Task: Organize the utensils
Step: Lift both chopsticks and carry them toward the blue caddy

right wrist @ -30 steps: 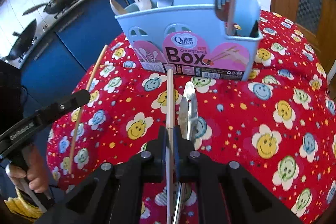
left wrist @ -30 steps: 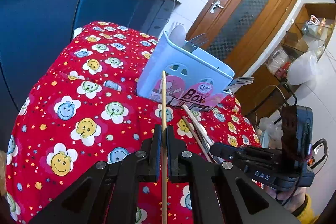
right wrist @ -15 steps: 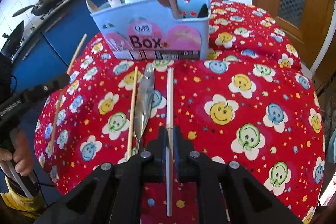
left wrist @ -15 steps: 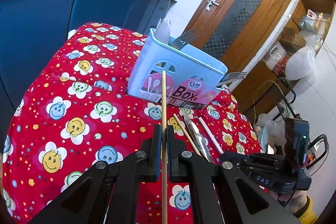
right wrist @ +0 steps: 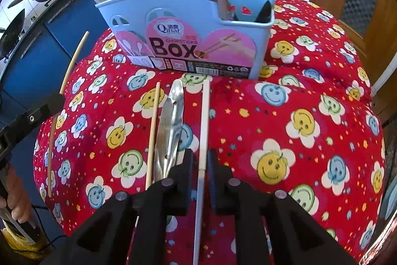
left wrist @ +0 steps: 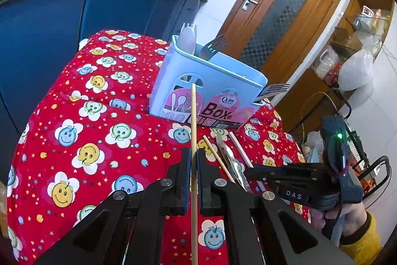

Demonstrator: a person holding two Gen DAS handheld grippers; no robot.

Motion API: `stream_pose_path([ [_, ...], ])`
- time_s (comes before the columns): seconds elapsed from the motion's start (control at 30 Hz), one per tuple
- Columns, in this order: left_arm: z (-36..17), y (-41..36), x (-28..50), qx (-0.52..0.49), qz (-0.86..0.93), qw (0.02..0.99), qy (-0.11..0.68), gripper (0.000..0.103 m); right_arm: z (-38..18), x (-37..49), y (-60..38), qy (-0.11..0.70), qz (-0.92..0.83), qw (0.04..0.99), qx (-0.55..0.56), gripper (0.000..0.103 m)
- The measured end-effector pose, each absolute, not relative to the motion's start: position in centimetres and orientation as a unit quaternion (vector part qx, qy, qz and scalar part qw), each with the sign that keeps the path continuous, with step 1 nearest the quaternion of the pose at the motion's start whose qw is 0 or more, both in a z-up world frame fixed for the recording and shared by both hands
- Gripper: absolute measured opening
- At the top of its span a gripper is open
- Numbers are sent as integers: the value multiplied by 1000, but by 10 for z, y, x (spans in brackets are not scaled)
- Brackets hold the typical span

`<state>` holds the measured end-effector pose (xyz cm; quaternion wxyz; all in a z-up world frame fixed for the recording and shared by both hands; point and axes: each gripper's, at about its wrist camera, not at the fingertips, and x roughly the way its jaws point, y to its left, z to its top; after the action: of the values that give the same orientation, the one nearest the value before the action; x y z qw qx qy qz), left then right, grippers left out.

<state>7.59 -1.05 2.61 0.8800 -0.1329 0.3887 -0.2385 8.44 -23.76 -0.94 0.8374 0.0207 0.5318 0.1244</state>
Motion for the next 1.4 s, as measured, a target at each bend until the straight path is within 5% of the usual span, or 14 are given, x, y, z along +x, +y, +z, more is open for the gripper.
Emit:
stream_pose_path([
  [0.27, 32, -18, 75, -123, -241, 884, 381, 4, -7, 87, -250, 521, 132, 842, 48, 9],
  [0.63, 63, -30, 87, -119, -251, 902, 332, 4, 53, 45, -280, 382, 137, 908, 103, 9],
  [0.9, 101, -47, 111, -115, -248, 926, 259, 4, 91, 50, -298, 267, 117, 947, 131, 9],
  [1.4, 126, -66, 169, -125, -170, 970, 117, 4, 107, 109, -305, 171, 117, 967, 149, 9],
])
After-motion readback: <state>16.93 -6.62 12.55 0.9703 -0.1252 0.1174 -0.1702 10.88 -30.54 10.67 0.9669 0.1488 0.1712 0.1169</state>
